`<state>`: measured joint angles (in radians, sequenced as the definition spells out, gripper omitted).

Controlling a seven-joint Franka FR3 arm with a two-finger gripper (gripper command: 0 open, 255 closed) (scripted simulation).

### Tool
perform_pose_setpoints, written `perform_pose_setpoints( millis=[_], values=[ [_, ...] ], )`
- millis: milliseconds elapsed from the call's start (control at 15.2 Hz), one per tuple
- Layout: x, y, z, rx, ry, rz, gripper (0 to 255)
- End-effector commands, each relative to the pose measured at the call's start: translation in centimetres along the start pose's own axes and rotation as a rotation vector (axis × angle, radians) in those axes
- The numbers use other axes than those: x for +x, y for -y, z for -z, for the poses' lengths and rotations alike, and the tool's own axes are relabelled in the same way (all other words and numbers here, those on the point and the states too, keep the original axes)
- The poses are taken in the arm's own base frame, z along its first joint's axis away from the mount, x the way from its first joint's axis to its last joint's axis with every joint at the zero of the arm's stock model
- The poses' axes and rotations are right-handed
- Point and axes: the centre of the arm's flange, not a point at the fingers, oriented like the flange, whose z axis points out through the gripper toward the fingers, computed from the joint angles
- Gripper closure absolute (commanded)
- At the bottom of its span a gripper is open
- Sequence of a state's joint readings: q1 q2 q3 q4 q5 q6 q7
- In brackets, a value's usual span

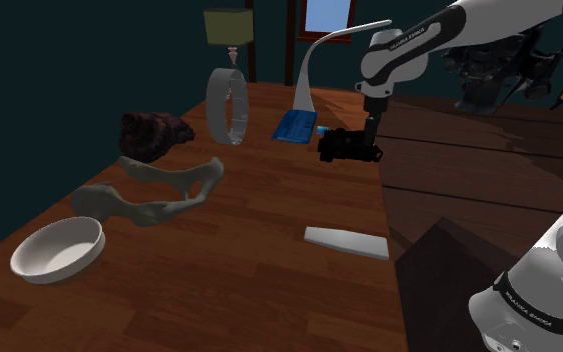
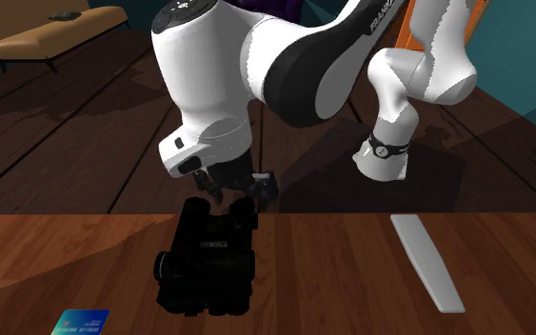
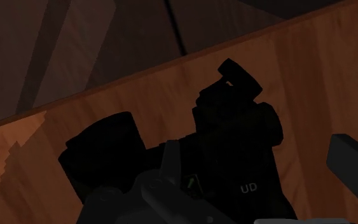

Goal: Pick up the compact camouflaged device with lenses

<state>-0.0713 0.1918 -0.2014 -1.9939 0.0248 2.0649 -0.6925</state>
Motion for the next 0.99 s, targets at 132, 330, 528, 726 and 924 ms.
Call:
perform_pose_setpoints(
  millis=[132,330,528,726,924],
  values=[
    [0.4,-0.1,-2.0,0.0,0.001,0.002,0],
    [0.5,-0.2,-3.3,0.0,0.001,0.002,0],
    [0.5,-0.2,-3.3,0.0,0.0,0.002,255],
    [0.5,-0.2,-3.3,0.0,0.001,0.002,255],
    [0.5,-0.2,-3.2,0.0,0.001,0.002,255]
  ],
)
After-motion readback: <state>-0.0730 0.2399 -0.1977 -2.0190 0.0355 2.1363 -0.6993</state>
